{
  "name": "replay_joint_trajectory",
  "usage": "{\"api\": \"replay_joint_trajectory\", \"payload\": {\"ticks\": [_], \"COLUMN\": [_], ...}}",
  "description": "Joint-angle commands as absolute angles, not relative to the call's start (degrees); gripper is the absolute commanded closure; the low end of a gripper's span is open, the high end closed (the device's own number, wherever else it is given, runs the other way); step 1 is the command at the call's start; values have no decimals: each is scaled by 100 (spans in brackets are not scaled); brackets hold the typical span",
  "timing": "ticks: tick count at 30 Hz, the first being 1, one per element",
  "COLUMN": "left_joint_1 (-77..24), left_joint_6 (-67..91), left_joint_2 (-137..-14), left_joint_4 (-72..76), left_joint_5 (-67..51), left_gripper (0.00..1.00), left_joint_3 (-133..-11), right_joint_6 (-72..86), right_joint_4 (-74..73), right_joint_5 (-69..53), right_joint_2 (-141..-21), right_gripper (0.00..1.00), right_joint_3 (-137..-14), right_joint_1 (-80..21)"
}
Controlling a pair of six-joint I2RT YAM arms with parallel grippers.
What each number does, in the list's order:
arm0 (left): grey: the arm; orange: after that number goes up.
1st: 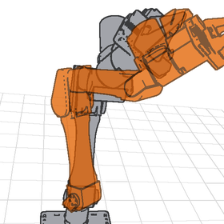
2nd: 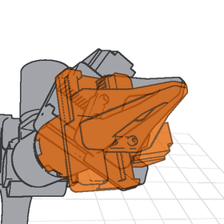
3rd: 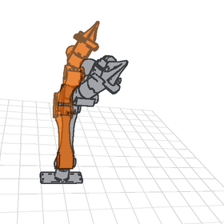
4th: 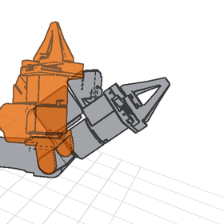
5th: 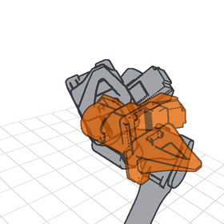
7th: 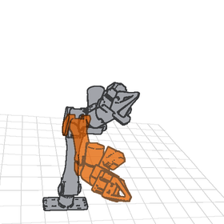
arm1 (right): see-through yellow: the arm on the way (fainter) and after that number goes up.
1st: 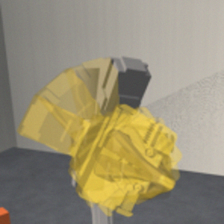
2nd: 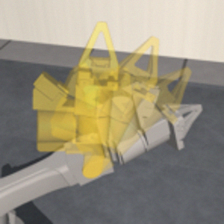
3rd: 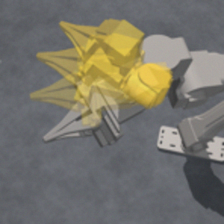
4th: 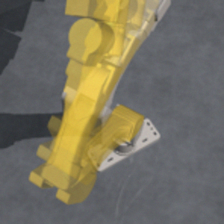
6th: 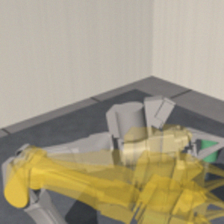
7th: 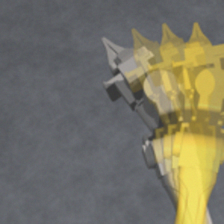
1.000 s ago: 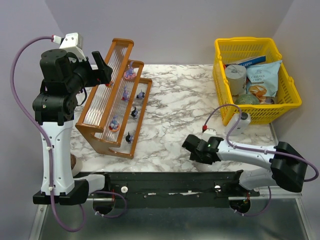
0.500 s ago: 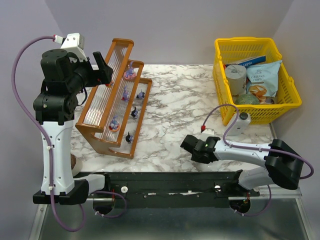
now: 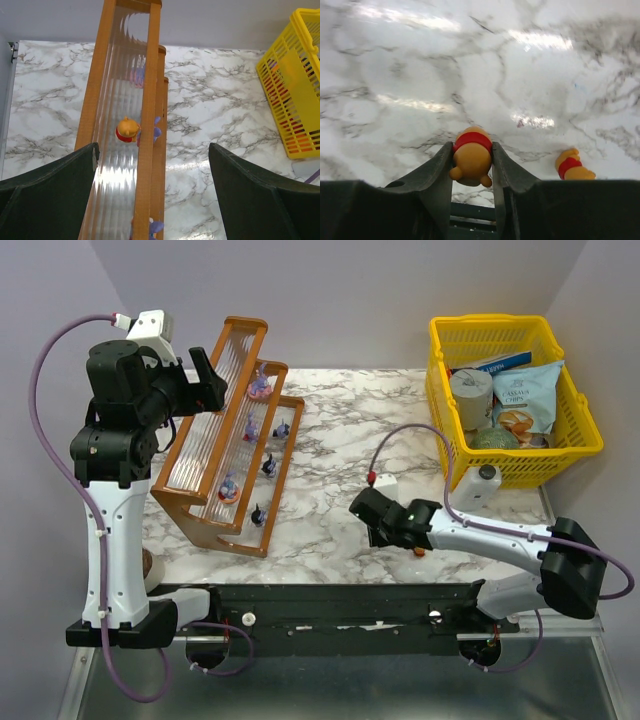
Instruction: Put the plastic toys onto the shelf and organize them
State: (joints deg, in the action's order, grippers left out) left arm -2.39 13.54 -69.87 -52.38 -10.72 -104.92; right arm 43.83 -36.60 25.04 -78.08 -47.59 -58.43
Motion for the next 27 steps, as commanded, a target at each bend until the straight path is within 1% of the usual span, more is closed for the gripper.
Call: {"api": "replay_joint_trajectory", "payload": {"ticks": [1,3,5,7,10,15,20,23,27], "left_joint_1": [-281,-281,-281,-281,-281,-281,-281,-281,-281], "left_joint_6": [1274,1283,1309,1327,1336,1415,1354,1318,1362], "left_joint_2": [-6864,-6882,-6891,-6899,-6899,-6899,-6864,-6847,-6838], "left_joint_4": [-5150,-5168,-5142,-5124,-5063,-4922,-4869,-4817,-4667], "left_joint_5": [-941,-897,-853,-887,-984,-1265,-1485,-1459,-1485], "left_gripper": [1,1,1,1,1,1,1,1,1], "left_joint_3": [-10468,-10485,-10485,-10485,-10468,-10380,-10266,-10161,-10029], "right_joint_6": [2472,2007,1680,1188,748,54,-737,-1115,-1257], "right_joint_4": [-3585,-3884,-4164,-4245,-4272,-4096,-4595,-4684,-3939], "right_joint_5": [1875,1505,767,83,-551,-940,-1327,-1126,-1125], "right_joint_2": [-7630,-7576,-7559,-7550,-7532,-7646,-8225,-8821,-9325], "right_gripper": [96,96,96,96,96,97,99,99,99], "right_joint_3": [-5920,-6352,-7027,-7373,-7883,-8463,-8385,-7974,-7323], "right_joint_1": [-5871,-5871,-5871,-5871,-5880,-5880,-5880,-5871,-5880]}}
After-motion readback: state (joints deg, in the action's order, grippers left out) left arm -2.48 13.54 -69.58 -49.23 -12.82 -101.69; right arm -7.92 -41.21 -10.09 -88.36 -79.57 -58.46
